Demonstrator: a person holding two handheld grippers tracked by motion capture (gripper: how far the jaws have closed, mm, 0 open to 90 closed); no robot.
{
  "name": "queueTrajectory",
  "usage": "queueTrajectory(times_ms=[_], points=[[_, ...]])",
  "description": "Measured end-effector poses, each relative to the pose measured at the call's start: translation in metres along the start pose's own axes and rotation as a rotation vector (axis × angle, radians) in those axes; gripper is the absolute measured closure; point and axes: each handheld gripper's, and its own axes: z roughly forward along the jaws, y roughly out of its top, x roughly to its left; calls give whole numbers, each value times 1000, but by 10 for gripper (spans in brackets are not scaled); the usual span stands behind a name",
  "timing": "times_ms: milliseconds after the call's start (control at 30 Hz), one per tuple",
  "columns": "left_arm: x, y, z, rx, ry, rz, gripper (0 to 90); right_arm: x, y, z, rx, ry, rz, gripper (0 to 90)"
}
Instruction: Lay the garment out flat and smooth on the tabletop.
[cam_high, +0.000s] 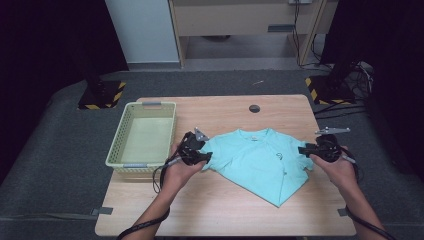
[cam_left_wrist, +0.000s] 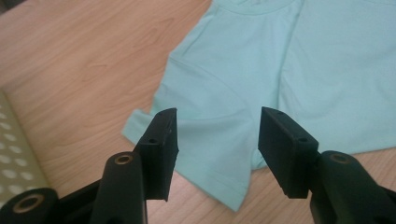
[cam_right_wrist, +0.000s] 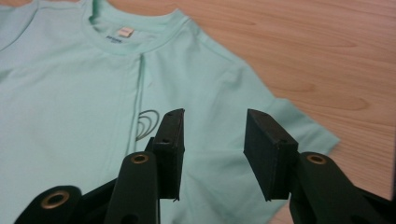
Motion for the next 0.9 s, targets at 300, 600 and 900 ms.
queueTrajectory(times_ms=[300,600,900], points=[[-22,-17,26,33,-51,1,441,36,-16,14,31,70,-77,572],[-29,-33,50,78,-58,3,437,66,-29,27,67,89,-139,524],[-11,-35,55,64,-43,-56,435,82,-32,44,86,72,-166,489]])
